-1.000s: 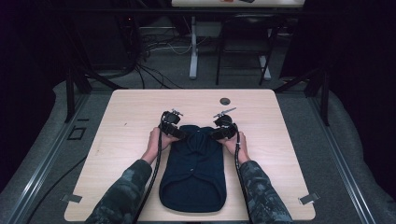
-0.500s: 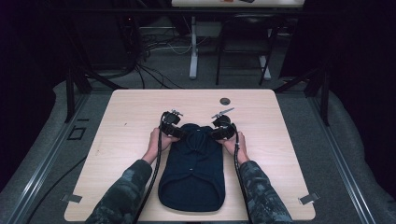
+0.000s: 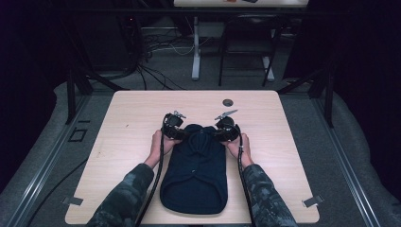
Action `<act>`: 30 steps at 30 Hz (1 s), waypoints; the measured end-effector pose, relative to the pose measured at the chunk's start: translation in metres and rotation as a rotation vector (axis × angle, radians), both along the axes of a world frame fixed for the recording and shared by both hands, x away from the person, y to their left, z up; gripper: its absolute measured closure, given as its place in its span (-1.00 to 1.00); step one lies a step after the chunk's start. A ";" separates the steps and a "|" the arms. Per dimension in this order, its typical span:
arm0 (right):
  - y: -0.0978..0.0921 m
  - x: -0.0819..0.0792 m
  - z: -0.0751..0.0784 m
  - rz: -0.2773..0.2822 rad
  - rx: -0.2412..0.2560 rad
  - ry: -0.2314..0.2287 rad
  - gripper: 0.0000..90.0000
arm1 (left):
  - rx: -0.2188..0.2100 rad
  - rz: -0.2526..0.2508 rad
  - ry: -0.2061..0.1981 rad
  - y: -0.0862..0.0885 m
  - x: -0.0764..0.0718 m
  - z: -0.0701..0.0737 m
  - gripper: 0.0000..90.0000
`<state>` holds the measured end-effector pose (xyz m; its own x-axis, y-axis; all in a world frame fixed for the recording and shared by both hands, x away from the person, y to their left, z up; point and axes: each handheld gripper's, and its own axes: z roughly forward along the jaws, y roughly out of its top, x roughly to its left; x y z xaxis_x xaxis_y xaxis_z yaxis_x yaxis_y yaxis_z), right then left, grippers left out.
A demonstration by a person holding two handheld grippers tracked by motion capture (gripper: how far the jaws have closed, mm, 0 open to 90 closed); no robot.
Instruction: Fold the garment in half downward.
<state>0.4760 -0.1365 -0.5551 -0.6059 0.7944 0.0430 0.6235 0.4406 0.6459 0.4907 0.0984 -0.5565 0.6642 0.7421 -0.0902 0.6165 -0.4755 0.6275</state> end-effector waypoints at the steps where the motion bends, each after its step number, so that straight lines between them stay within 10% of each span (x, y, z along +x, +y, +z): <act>1: 0.000 -0.001 0.001 -0.001 0.009 -0.003 0.60 | -0.002 -0.003 -0.007 0.000 -0.001 0.001 0.62; 30: -0.005 -0.023 0.041 0.063 -0.029 -0.154 0.61 | -0.031 -0.074 -0.149 0.007 -0.028 0.040 0.66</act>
<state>0.4530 -0.1411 -0.5138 -0.6520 0.7544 -0.0768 0.4888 0.4955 0.7180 0.4632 0.1056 -0.5166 0.7247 0.6890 -0.0086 0.4796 -0.4953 0.7244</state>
